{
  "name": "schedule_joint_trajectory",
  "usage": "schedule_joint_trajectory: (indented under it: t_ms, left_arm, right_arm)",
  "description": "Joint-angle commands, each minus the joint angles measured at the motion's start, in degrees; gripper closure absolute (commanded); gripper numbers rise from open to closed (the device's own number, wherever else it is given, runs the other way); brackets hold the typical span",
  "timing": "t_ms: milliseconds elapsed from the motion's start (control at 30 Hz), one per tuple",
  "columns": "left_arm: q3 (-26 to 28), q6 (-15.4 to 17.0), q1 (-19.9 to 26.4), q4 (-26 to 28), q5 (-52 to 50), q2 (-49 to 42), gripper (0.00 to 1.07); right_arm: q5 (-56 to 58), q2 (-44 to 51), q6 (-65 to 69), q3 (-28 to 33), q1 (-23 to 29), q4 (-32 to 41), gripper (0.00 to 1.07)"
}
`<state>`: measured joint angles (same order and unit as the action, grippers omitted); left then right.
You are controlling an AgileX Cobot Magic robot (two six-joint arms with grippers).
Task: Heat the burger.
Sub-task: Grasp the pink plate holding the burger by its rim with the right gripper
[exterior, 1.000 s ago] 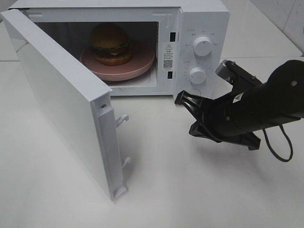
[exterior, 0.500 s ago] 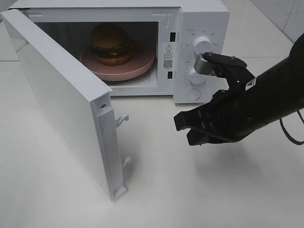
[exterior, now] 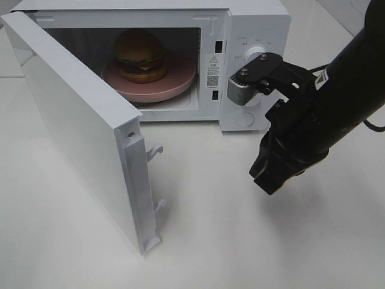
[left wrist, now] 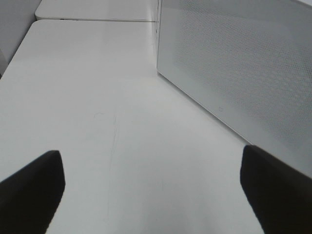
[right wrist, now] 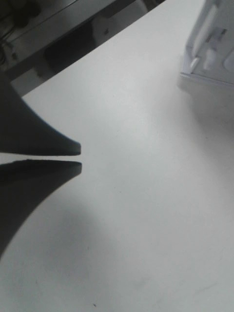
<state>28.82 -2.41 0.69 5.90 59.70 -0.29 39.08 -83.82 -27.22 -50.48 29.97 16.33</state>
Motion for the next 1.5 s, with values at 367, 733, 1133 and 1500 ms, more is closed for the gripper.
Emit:
schedule_joint_trajectory:
  t_ms: [367,733,1133,1500]
  left_arm:
    - [-0.2,-0.1,0.1,0.2,-0.3,-1.1,0.17]
    - [-0.2,-0.1,0.1,0.2,-0.3,-1.1,0.17]
    - [-0.2,-0.1,0.1,0.2,-0.3,-1.1,0.17]
    - [-0.2,-0.1,0.1,0.2,-0.3,-1.1,0.17]
  right_arm:
    - [2.1,0.4,-36.4,-4.7,-0.5,-7.9,0.98]
    - [-3.4,0.4,-52.7,-4.8,-0.5,-13.2,0.84]
    - [-12.5,-0.4,-50.6,-5.0,-0.3,-19.9,0.15]
    - [-14.3,-7.4,-48.6,-10.1,1.8,-25.9,0.12]
